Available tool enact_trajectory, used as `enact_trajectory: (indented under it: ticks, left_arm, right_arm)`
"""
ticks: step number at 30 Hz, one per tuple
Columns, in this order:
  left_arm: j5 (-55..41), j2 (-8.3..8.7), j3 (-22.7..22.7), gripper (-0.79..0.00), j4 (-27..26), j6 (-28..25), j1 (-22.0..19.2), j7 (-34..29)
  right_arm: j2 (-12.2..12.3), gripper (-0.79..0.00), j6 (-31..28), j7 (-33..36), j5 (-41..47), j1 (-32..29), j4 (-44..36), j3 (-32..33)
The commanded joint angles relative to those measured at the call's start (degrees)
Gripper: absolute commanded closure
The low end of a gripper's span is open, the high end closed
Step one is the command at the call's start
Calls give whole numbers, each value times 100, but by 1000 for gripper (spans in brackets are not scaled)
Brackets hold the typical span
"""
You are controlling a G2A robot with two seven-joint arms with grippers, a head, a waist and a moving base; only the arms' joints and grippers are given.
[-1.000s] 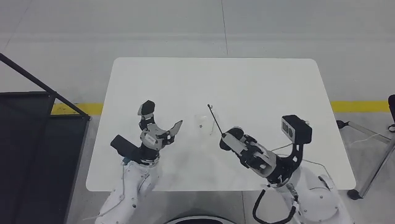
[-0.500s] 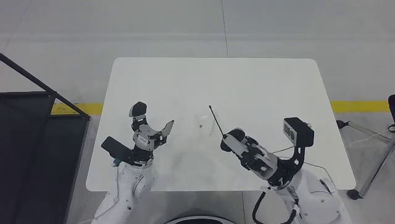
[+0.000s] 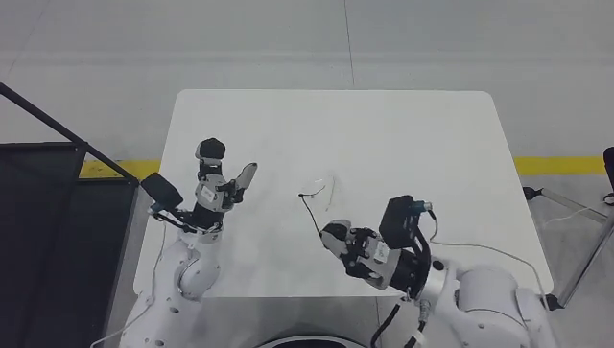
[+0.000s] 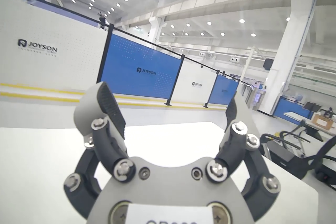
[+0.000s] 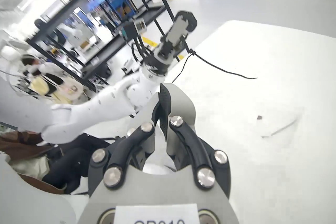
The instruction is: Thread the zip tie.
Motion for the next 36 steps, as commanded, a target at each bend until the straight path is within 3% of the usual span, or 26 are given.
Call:
enact_trajectory:
  ticks: [1, 7, 18, 22, 27, 36]
  left_arm:
    - [-89, 29, -43, -785, -36, -285, -1, -375]
    - [-312, 62, -110, -785, -56, -514, -38, -858]
    - [-312, 62, -110, -785, -56, -514, -38, -858]
    - [-312, 62, -110, -785, -56, -514, -38, -858]
    - [-312, 62, -110, -785, -56, -514, -38, -858]
    - [-312, 62, -110, -785, -56, -514, -38, -858]
  right_arm:
    - [17, 0, 175, 309, -672, 30, -56, -186]
    - [-3, 0, 842, 850, -1815, 312, 56, -909]
    - [-4, 0, 892, 770, -1975, 328, 83, -941]
    - [11, 0, 1194, 989, -3380, 361, -60, -1240]
    - [-50, 0, 1556, 1577, -5018, 598, -107, -2075]
    - [-389, 0, 2097, 2620, -5903, 1757, 897, -3082]
